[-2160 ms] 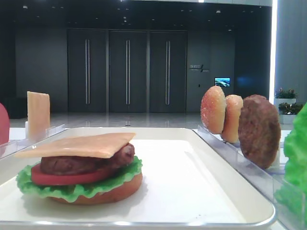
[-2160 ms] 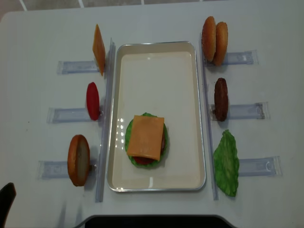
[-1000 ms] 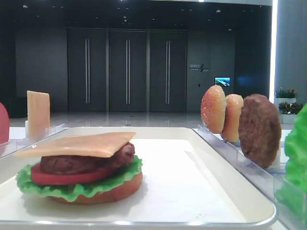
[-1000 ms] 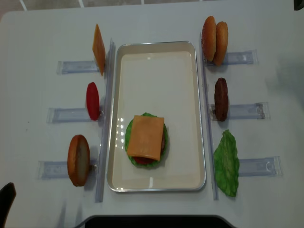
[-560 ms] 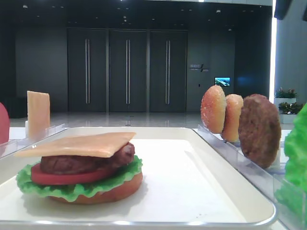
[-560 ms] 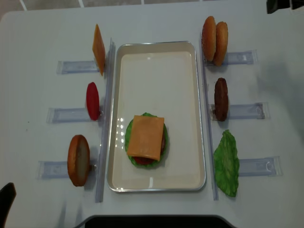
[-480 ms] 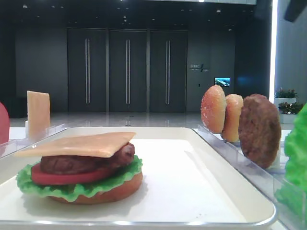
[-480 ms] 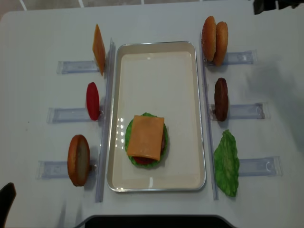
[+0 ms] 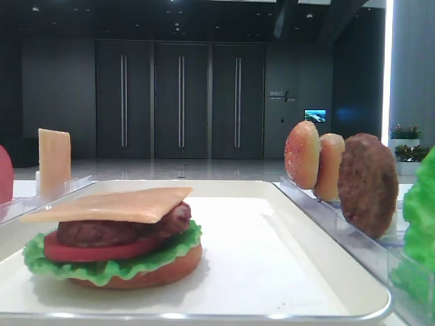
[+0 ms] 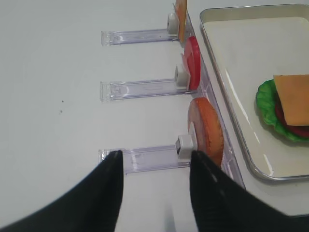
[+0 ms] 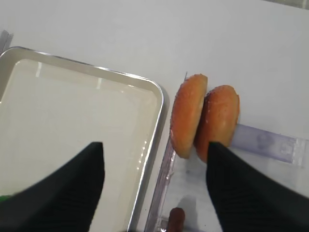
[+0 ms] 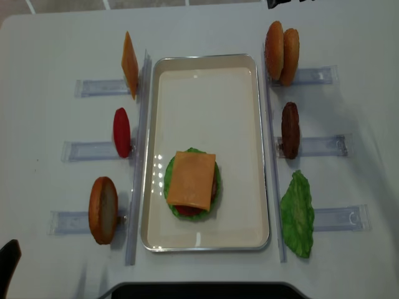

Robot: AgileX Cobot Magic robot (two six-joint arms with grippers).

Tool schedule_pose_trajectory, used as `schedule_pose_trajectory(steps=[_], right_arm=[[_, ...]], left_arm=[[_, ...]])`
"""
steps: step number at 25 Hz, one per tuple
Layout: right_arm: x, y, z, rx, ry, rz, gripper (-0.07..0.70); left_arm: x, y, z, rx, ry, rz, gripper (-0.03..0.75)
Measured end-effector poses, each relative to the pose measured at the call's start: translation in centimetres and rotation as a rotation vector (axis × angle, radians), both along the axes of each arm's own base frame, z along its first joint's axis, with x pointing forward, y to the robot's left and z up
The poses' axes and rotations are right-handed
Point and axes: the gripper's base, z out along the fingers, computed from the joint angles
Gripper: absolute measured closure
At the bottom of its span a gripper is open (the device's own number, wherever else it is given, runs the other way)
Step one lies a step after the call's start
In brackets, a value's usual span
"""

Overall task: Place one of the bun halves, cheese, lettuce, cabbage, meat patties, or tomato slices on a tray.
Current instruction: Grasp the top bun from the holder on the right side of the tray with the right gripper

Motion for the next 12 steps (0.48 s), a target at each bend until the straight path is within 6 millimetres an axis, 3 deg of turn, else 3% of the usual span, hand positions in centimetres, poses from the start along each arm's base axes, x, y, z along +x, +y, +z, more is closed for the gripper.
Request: schedule_pose_trajectory(steps=[7, 12], right_arm=[[2.1, 0.7, -3.3, 0.004, 0.087, -0.032, 0.155], [3.4, -0.3, -5.3, 0.033, 0.158, -0.083, 0.155]], left_arm=[[0.0, 0.0, 0.0, 0.0, 0.0, 0.0, 0.37], [0.0, 0.0, 0.0, 0.0, 0.0, 0.0, 0.37]])
